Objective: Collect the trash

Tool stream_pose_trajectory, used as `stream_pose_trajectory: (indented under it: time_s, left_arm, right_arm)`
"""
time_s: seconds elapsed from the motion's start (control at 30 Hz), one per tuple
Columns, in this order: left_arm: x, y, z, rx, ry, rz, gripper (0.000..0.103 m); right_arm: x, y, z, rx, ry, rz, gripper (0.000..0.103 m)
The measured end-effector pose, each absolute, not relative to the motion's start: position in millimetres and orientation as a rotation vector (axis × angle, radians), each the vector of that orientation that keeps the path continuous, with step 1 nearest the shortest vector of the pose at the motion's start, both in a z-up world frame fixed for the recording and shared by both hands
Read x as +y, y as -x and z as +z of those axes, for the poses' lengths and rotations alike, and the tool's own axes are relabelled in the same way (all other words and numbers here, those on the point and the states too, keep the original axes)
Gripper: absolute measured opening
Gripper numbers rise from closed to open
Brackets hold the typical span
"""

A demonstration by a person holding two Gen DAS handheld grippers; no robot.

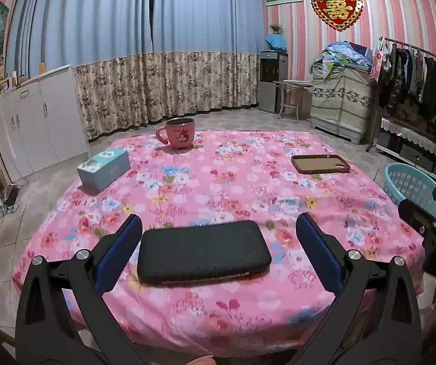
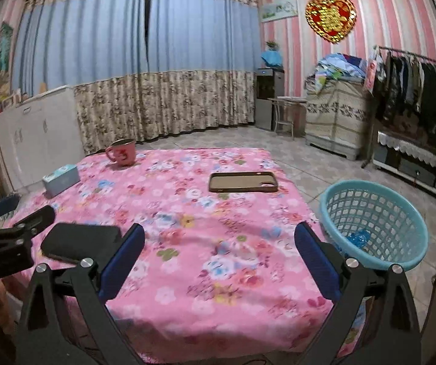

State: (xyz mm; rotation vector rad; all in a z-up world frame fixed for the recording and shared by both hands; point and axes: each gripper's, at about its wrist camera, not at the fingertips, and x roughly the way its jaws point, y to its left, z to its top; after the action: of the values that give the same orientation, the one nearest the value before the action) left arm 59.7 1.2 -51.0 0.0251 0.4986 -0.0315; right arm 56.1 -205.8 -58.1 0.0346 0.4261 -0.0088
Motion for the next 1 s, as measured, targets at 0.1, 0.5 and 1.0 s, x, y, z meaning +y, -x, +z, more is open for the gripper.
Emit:
stream_pose_trajectory:
  time_s: [0.1, 0.5, 1.0]
  left_arm:
    - [2.3, -56.1, -59.6, 0.495, -0.029, -0.024, 0.098]
    - [8.0, -44.2, -60.8, 0.470, -0.016, -0.042, 0.098]
    - [-10.2, -59.1, -39.3, 0.457, -0.041, -0.125, 0.098]
  right_arm:
    - [-197.3, -48.5, -63.7, 0.409, -0.017, 0.005, 0.097]
    - [-194.9, -43.8, -69.0, 0.406, -0.006, -0.045, 0.097]
    - [-211.3, -42.9, -62.6, 0.410, -0.047, -0.112, 0.097]
